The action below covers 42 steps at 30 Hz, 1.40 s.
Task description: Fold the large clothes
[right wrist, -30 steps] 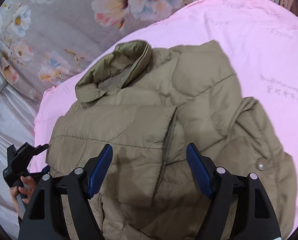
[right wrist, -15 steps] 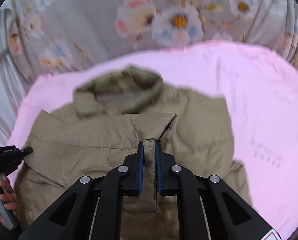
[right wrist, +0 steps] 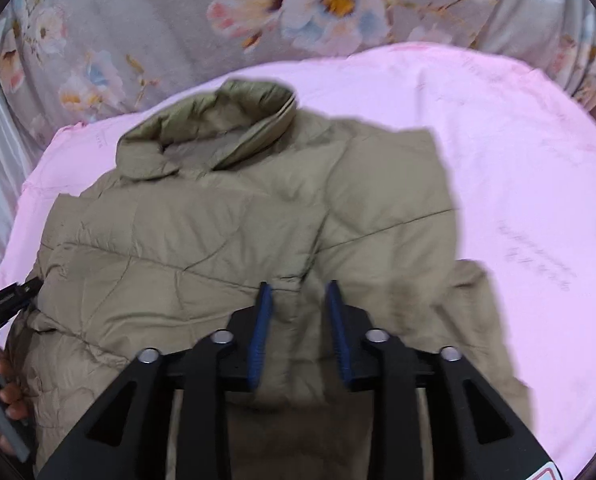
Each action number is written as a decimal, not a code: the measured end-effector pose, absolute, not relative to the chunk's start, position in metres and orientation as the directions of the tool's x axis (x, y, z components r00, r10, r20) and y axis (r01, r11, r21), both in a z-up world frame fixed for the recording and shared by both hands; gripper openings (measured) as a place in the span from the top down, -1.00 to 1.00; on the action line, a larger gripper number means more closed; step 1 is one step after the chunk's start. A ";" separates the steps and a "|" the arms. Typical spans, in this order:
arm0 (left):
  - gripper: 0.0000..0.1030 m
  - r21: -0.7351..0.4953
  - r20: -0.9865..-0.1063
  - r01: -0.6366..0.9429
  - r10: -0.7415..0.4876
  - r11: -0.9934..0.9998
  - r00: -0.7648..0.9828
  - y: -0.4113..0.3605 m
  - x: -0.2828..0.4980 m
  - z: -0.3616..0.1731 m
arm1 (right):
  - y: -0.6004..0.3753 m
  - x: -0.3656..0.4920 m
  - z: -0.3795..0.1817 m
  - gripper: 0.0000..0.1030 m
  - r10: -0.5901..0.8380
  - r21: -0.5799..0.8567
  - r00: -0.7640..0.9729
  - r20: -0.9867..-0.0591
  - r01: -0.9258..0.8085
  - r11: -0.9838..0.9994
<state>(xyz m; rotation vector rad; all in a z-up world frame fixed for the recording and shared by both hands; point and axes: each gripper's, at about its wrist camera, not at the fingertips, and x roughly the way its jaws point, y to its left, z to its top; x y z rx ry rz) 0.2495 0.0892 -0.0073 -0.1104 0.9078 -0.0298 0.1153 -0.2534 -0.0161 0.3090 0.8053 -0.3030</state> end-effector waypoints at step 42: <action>0.09 -0.170 -0.736 0.221 -0.273 0.960 0.619 -0.003 0.278 0.003 | -0.246 0.169 0.007 0.04 0.068 0.404 0.770 -0.635 0.256 0.878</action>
